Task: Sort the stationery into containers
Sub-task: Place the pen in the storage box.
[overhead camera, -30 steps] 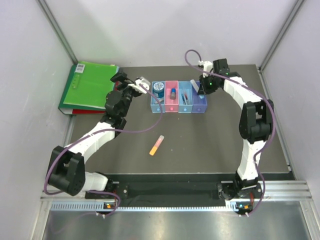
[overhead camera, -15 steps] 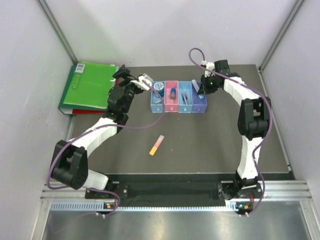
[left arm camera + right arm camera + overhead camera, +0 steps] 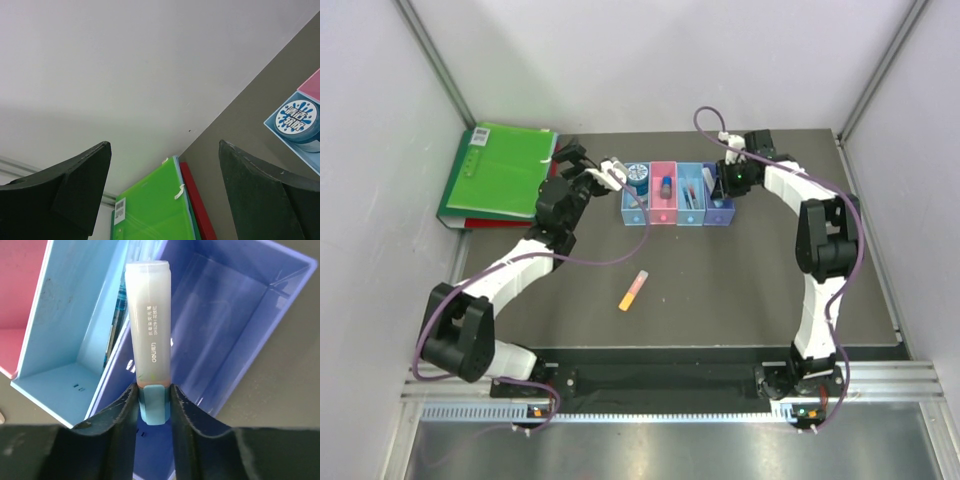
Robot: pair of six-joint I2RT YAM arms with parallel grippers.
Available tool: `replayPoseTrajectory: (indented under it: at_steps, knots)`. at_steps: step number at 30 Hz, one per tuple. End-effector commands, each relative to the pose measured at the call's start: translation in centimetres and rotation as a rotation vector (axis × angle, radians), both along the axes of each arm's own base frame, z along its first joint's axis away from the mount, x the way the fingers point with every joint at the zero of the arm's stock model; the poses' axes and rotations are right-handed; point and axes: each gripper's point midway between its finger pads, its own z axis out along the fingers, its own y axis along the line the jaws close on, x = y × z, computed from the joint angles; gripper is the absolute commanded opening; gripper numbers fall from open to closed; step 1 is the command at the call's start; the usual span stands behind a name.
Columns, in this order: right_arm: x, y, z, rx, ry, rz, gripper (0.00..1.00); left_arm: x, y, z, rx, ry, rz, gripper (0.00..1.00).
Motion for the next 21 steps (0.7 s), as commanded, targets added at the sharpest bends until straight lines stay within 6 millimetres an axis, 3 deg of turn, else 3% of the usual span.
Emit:
replayPoseTrajectory:
  at_steps: [1, 11, 14, 19, 21]
  knots:
    - [-0.1, 1.2, 3.0, 0.006, -0.062, 0.054, 0.34, -1.2, -0.2, 1.3, -0.022, -0.029, -0.035, 0.93]
    - [0.5, 1.5, 5.8, -0.013, -0.140, 0.074, 0.38, -2.5, -1.0, 0.5, -0.026, 0.004, -0.100, 0.91]
    - [1.2, 1.3, 8.0, -0.023, -0.195, 0.077, 0.38, -3.0, -1.8, -1.4, -0.009, 0.091, -0.151, 0.90]
    - [2.5, 1.2, 14.5, -0.046, -0.373, 0.093, 0.39, -5.7, -3.0, -6.9, 0.043, 0.327, -0.262, 0.90]
    - [2.9, 1.0, 17.6, -0.082, -0.458, 0.090, 0.40, -7.0, -3.7, -8.1, 0.044, 0.392, -0.320, 0.91]
